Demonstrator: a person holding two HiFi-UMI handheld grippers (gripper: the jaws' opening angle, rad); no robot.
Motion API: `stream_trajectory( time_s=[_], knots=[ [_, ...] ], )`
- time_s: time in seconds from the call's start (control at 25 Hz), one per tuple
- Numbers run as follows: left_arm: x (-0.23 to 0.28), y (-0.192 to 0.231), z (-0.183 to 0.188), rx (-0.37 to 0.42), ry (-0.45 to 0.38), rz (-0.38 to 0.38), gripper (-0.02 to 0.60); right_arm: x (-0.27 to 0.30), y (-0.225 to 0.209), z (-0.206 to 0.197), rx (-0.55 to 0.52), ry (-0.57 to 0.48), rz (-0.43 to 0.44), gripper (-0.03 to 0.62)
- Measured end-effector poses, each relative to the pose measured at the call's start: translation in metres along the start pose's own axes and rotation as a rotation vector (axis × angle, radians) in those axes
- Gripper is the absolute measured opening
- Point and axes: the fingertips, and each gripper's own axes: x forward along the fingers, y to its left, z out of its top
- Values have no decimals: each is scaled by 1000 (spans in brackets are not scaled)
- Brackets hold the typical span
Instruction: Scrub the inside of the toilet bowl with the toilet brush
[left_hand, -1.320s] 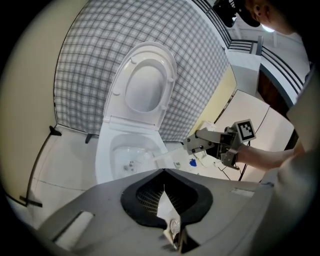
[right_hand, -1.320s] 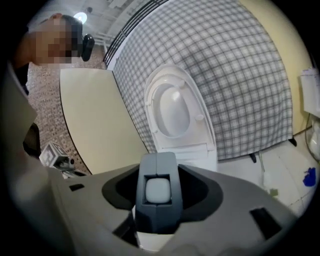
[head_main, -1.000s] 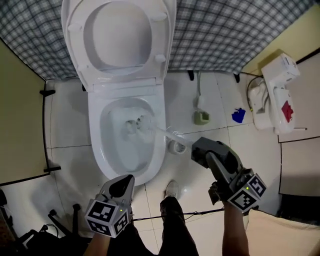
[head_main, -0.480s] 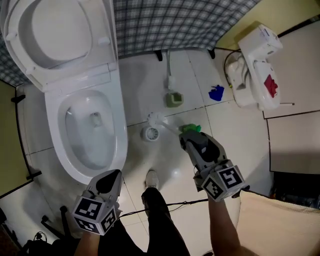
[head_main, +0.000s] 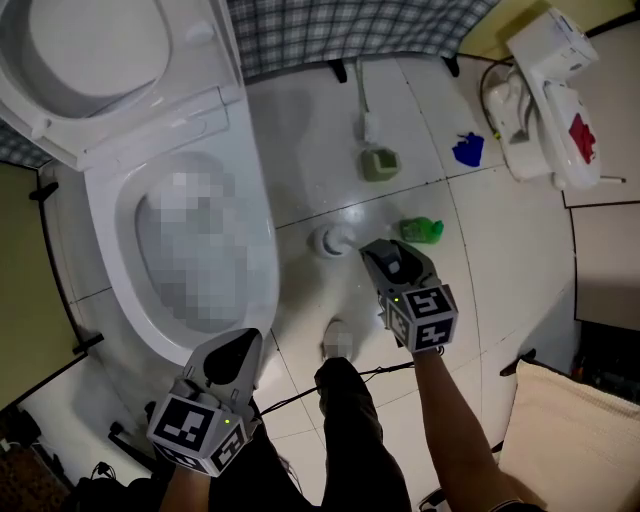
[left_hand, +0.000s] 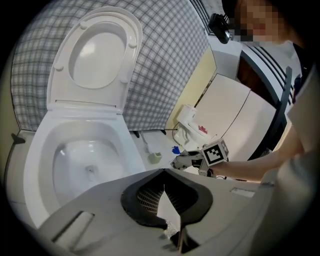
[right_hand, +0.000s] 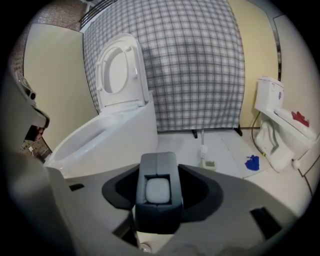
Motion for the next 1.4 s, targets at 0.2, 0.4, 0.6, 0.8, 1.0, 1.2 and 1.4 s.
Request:
stream_trajectory(
  time_s=[0.2, 0.4, 0.6, 0.8, 1.0, 1.2, 1.4],
  knots=[
    [-5, 12, -9, 4, 5, -9, -6, 34, 10, -31, 22, 37, -27, 219],
    [-1, 22, -7, 4, -9, -6, -6, 53, 5, -43, 94, -10, -65, 220],
    [2, 23, -4, 8, -12, -9, -6, 69, 0, -49, 121, -7, -79, 221],
    [-11, 28, 4, 16, -25, -1, -6, 68, 3, -40, 114, -42, -121, 268],
    [-29, 42, 5, -22, -57, 51, -6, 36, 17, -24, 126, -74, -125, 290],
    [-73, 31, 50, -4, -97, 86, -6, -47, 60, 72, 120, -203, -53, 290],
    [-79, 52, 48, 16, -198, 102, -6, -79, 130, 135, 79, -374, 88, 288]
  ],
)
